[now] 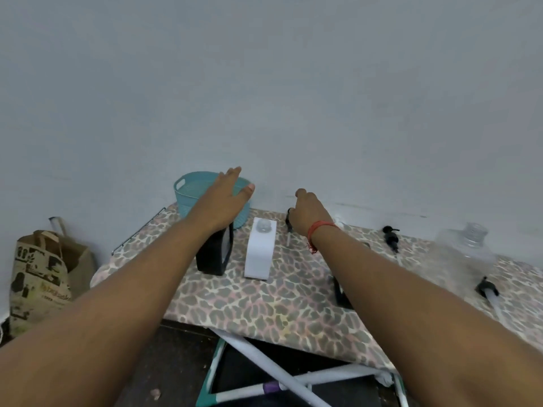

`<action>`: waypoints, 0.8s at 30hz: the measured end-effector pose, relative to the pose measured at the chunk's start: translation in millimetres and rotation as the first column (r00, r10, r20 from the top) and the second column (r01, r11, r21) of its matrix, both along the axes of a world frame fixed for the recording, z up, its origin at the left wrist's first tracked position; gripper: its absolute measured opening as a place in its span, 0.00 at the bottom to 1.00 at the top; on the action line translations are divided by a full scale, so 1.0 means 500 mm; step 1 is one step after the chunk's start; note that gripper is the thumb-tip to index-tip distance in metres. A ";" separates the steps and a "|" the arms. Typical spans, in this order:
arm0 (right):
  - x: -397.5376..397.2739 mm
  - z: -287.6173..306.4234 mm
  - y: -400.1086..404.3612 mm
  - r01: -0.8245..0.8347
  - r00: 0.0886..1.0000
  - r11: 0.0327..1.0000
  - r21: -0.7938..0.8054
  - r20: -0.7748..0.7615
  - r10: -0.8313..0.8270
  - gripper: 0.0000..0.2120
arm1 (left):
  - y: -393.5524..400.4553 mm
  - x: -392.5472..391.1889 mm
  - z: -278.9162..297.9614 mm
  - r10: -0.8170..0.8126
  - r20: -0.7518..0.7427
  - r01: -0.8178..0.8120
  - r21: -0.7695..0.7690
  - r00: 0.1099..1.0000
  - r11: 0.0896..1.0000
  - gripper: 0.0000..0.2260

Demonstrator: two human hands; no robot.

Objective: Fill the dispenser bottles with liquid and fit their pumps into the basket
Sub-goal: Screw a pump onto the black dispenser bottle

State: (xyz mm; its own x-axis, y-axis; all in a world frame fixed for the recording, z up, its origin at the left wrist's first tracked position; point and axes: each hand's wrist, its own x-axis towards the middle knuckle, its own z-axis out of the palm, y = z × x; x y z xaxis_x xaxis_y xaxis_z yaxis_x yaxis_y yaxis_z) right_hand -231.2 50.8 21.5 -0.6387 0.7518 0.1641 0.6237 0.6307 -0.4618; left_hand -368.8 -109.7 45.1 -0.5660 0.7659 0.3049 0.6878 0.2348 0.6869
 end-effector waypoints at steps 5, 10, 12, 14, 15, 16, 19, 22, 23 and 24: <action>-0.078 -0.048 0.083 0.053 0.974 0.998 -0.025 0.220 -0.046 0.21 | -0.016 -0.080 -0.028 0.008 0.035 -0.005 -0.080 0.999 0.997 0.31; -0.131 -0.091 0.118 0.021 0.939 0.999 -0.026 0.343 -0.011 0.14 | -0.033 -0.118 -0.047 -0.017 0.107 0.022 -0.048 0.994 0.999 0.31; -0.142 -0.108 0.121 0.017 0.934 1.000 0.013 0.357 -0.020 0.12 | -0.038 -0.120 -0.052 -0.022 0.121 0.027 -0.040 0.992 0.999 0.33; -0.151 -0.115 0.120 0.005 0.936 0.997 0.074 0.351 -0.030 0.12 | -0.042 -0.120 -0.055 -0.019 0.128 0.024 -0.033 0.992 0.999 0.33; -0.154 -0.113 0.119 -0.004 0.941 0.995 0.097 0.337 -0.029 0.11 | -0.043 -0.119 -0.055 -0.018 0.131 0.022 -0.028 0.991 0.999 0.33; -0.157 -0.111 0.117 -0.012 0.951 0.993 0.113 0.310 -0.024 0.12 | -0.044 -0.116 -0.055 -0.018 0.131 0.021 -0.024 0.991 0.999 0.33; -0.162 -0.082 0.101 -0.013 0.987 0.991 0.131 0.162 -0.008 0.15 | -0.051 -0.105 -0.049 -0.023 0.125 0.026 -0.017 0.992 1.000 0.35; -0.163 -0.026 0.076 -0.030 1.000 0.988 0.152 -0.003 0.031 0.17 | -0.058 -0.087 -0.033 -0.025 0.108 0.028 -0.022 0.994 0.999 0.37; -0.163 -0.003 0.064 -0.042 0.998 0.985 0.167 -0.048 0.051 0.17 | -0.062 -0.079 -0.025 -0.028 0.105 0.030 -0.021 0.994 0.999 0.38; -0.161 0.021 0.049 -0.056 0.993 0.982 0.183 -0.092 0.073 0.16 | -0.066 -0.071 -0.016 -0.028 0.102 0.030 -0.017 0.994 0.999 0.38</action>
State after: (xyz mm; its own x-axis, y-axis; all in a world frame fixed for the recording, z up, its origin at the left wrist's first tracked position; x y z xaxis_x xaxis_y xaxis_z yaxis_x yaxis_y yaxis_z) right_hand -311.8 75.4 31.8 -0.6592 0.6621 0.3565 0.5364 0.7463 -0.3942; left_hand -404.2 -142.8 37.1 -0.5707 0.7877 0.2321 0.6212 0.2292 0.7494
